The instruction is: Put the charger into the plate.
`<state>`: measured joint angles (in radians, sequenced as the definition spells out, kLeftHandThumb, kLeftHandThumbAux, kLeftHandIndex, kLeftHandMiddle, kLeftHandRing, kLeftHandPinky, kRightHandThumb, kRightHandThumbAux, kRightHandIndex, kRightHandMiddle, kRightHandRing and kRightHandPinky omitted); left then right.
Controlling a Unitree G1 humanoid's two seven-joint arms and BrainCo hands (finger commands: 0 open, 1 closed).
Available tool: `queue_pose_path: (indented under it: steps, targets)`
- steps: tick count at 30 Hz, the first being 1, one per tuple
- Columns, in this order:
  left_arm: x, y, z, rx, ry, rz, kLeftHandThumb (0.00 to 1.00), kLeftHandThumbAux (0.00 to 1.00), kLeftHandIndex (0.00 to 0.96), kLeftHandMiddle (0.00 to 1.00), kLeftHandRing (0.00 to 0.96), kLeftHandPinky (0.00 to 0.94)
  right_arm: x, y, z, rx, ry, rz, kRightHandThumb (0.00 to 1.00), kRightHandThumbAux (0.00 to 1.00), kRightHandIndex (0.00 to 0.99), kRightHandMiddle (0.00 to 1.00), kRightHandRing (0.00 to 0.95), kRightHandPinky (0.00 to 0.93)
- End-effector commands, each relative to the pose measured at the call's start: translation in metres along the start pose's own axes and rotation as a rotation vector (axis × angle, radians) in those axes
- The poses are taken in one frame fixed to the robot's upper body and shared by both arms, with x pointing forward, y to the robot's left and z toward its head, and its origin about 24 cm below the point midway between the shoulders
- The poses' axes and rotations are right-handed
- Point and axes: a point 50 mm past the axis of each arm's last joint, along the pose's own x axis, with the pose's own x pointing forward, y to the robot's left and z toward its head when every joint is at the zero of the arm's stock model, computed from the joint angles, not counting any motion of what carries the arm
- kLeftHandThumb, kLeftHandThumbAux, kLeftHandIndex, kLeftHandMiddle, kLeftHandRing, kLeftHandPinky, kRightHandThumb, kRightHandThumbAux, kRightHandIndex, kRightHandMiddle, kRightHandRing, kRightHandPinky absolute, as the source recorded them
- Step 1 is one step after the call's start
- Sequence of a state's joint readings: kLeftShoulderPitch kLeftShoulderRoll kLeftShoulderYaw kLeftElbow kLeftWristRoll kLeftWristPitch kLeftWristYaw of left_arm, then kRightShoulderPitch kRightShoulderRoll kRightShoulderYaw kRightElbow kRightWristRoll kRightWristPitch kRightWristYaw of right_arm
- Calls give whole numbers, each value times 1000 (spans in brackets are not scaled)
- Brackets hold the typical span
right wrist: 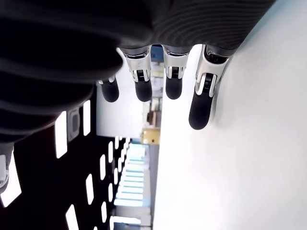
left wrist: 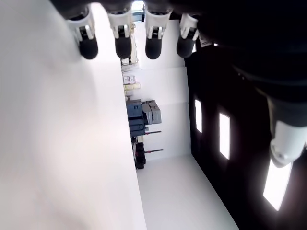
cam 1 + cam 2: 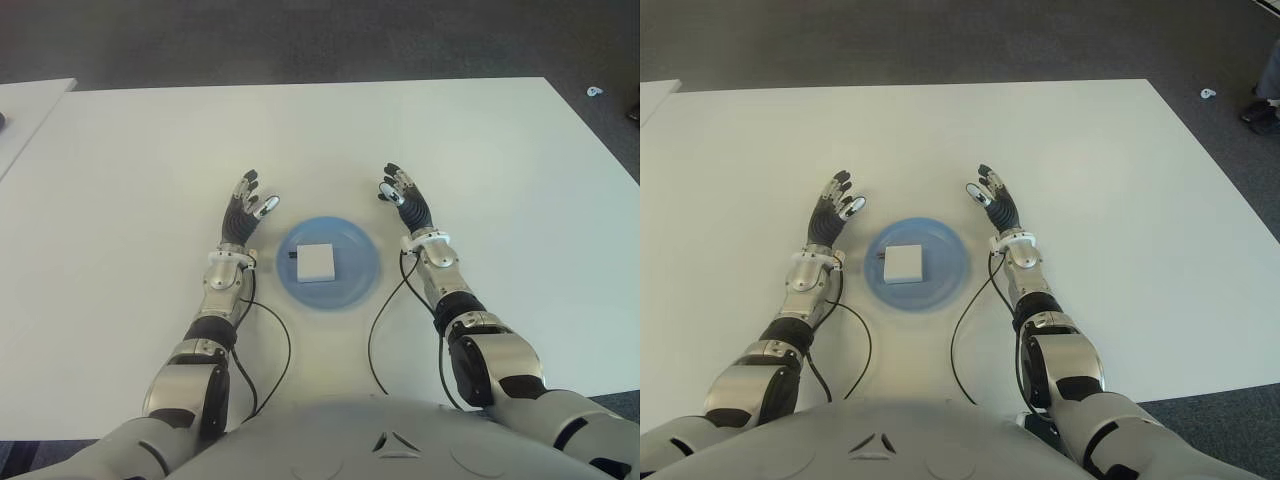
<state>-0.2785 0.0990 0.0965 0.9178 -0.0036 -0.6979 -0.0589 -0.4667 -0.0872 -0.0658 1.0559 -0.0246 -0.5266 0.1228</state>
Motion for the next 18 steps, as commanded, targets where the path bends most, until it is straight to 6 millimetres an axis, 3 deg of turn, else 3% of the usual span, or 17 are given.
queue_pose_path:
  steps: [1, 18]
  targets:
    - [-10, -4, -10, -38, 43, -16, 0, 545, 0, 0, 0, 0, -31, -1, -45, 34, 208, -11, 0, 428, 0, 31, 26, 52]
    - [-12, 2, -11, -59, 88, -57, 0, 554, 0, 0, 0, 0, -37, 4, -49, 28, 212, 6, 0, 435, 0, 33, 30, 65]
